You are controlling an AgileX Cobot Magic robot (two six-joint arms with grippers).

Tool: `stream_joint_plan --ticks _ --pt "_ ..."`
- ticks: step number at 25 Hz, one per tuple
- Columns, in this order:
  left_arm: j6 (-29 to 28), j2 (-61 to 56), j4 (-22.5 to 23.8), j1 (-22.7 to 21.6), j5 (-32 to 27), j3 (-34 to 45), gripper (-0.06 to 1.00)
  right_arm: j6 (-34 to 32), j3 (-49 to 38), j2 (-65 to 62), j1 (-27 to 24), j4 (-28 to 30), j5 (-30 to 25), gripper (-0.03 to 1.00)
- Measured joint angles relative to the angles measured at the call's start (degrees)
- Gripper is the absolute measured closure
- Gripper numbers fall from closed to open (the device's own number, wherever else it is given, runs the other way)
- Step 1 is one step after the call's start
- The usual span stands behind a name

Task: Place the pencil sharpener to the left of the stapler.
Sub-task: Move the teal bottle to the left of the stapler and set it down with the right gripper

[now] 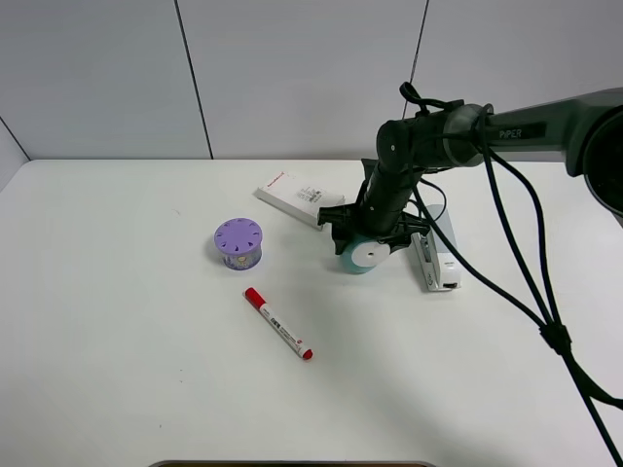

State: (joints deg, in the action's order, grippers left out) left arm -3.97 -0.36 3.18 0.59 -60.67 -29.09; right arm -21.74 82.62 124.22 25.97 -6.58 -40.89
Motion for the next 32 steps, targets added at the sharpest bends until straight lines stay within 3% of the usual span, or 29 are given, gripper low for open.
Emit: stream_joint_plan --ticks 32 --pt "0.0 0.0 0.0 0.0 0.0 0.0 -0.01 0.1 0.0 0.0 0.0 0.0 0.0 0.29"
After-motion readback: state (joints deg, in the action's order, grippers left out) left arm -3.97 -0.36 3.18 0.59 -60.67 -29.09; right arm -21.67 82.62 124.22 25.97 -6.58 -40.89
